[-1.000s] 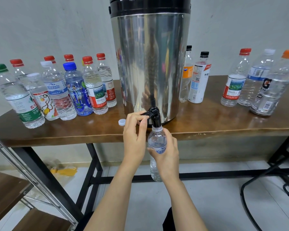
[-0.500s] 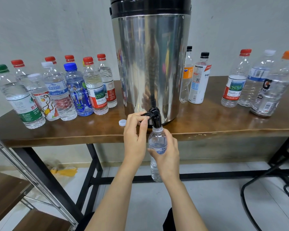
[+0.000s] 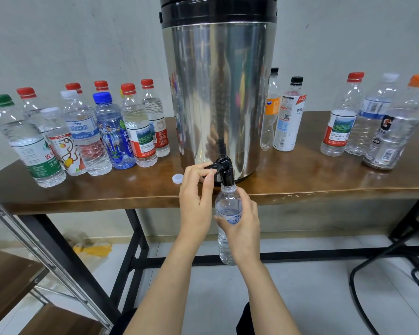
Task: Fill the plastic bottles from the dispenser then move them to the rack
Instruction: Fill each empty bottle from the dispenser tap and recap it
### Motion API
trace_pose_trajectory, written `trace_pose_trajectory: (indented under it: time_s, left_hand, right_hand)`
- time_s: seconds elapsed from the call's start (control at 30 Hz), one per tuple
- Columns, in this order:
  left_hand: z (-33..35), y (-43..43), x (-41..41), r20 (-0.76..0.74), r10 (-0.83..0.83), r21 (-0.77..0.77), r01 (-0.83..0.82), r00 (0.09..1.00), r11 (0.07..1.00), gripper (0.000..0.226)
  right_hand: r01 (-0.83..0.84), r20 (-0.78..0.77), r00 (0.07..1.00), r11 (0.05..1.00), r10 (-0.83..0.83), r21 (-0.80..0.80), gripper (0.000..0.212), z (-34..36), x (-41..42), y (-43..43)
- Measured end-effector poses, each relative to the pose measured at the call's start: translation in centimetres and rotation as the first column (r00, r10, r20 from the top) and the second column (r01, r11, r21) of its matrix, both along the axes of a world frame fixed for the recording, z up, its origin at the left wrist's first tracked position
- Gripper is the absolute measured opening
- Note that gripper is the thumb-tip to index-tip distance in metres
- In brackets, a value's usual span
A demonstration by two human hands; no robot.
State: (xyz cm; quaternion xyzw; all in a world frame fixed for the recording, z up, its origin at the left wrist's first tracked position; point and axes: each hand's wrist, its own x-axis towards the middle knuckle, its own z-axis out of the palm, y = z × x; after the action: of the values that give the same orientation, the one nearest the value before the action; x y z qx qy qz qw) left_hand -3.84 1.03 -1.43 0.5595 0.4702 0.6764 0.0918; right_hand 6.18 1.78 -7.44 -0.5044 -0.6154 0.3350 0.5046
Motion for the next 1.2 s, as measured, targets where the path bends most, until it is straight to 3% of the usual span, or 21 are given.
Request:
trace_pose_trajectory:
  time_s: [1.2]
  left_hand:
    - [0.07,-0.16,0.13,0.022,-0.01,-0.015,0.01,1.0,1.0,0.016]
  right_hand:
    - [-0.005,-0.017,1.0,1.0,0.005,0.007,0.078,-0.11,0.01,0.03]
